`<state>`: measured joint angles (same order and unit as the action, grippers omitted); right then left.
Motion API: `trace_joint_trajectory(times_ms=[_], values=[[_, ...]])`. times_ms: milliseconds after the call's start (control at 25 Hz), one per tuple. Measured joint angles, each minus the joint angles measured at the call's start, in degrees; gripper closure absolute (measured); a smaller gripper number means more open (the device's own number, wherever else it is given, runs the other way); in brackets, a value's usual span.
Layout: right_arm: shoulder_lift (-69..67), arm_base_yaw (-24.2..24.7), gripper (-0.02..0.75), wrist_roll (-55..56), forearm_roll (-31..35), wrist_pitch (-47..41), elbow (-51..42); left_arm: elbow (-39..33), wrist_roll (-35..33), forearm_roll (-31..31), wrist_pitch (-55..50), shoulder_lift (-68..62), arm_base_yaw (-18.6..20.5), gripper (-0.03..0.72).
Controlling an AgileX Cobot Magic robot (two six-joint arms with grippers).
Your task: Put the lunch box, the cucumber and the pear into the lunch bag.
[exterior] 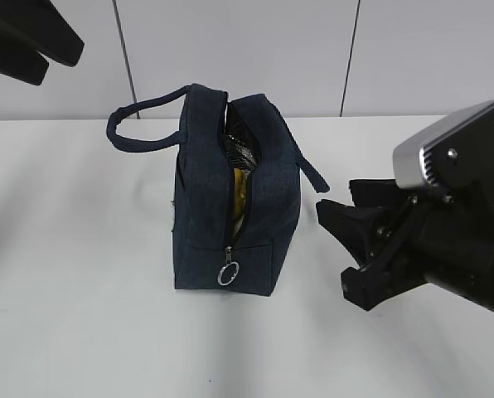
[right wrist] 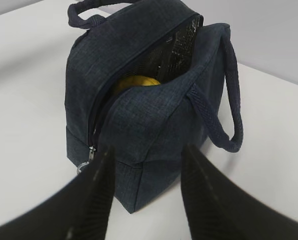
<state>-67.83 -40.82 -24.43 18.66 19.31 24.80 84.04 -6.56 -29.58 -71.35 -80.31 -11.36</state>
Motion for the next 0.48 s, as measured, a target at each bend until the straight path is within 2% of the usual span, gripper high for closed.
trace_joint_trajectory(times_ms=[360,480], values=[[-3.26,0.0,0.413,5.92,-1.16,1.28,-1.0,0.0,0.0,1.73,0.0,0.0,0.0,0.328],[-6.68,0.0,0.427,8.24,-5.64,1.28,-1.0,-0.06,0.0,2.28,0.0,0.0,0.0,0.328]])
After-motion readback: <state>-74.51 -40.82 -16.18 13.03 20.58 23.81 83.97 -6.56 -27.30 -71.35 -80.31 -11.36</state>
